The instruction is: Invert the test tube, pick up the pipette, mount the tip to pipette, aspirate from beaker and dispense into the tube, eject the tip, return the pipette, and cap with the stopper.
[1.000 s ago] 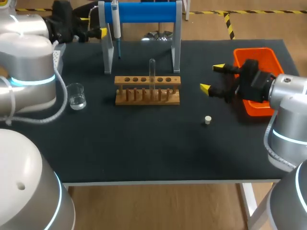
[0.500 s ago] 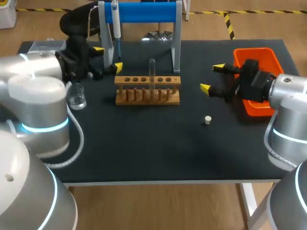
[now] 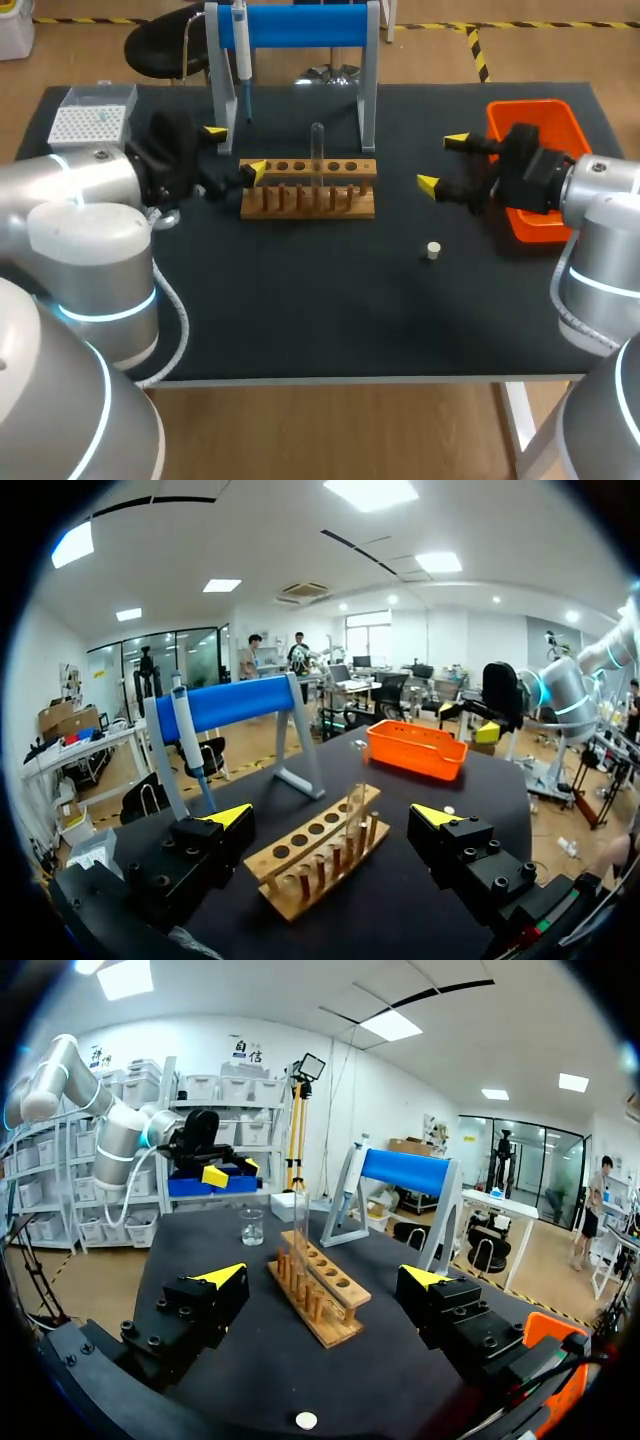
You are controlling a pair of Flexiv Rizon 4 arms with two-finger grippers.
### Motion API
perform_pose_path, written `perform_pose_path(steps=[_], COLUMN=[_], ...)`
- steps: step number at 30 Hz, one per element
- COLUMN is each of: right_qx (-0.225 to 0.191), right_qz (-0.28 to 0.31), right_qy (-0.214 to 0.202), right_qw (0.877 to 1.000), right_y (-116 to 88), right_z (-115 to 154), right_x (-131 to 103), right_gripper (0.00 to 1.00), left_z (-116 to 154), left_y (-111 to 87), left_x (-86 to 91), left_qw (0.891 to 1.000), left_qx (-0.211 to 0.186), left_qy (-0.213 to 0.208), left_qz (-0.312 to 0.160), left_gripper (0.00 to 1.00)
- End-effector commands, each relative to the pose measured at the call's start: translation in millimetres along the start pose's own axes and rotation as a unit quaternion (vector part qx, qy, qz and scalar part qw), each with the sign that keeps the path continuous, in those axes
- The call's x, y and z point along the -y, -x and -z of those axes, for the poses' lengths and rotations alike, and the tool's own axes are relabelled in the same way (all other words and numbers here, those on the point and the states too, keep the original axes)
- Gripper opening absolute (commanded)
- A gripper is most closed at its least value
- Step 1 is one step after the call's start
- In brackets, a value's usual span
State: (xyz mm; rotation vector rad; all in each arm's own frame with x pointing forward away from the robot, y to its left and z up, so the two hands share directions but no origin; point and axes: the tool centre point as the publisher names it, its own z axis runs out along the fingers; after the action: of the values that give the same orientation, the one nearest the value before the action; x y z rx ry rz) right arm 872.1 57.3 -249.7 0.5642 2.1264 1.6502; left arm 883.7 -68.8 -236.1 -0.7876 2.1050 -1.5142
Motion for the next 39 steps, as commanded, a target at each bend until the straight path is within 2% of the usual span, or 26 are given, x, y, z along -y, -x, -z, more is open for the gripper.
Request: perform_pose_path(steps=[1, 20, 25, 32, 39], right_qx=[0.000, 0.000, -0.054, -0.128, -0.168], right_qz=[0.000, 0.000, 0.005, 0.026, 0.022], right_qy=[-0.001, -0.001, 0.021, 0.039, 0.051], right_qw=[1.000, 1.000, 0.998, 0.991, 0.984], right_y=[-0.5, -0.5, 10.5, 15.2, 12.2], right_z=[0.4, 0.4, -20.5, -47.9, -72.4], right_x=[-0.2, -0.2, -11.5, -18.7, -24.7], right_gripper=[1.00, 1.00, 1.00, 1.00, 1.00], left_z=[-0.1, -0.1, -0.1, -0.1, -0.1], left_y=[2.0, 2.0, 2.0, 2.0, 2.0], left_x=[-4.1, -4.1, -4.1, -4.1, -4.1], left_qw=[1.000, 1.000, 1.000, 1.000, 1.000], left_qx=[-0.010, -0.014, -0.014, -0.014, -0.014], left_qy=[-0.004, -0.005, -0.005, -0.005, -0.005], left_qz=[0.002, 0.003, 0.003, 0.003, 0.003], left_gripper=[1.00, 1.00, 1.00, 1.00, 1.00])
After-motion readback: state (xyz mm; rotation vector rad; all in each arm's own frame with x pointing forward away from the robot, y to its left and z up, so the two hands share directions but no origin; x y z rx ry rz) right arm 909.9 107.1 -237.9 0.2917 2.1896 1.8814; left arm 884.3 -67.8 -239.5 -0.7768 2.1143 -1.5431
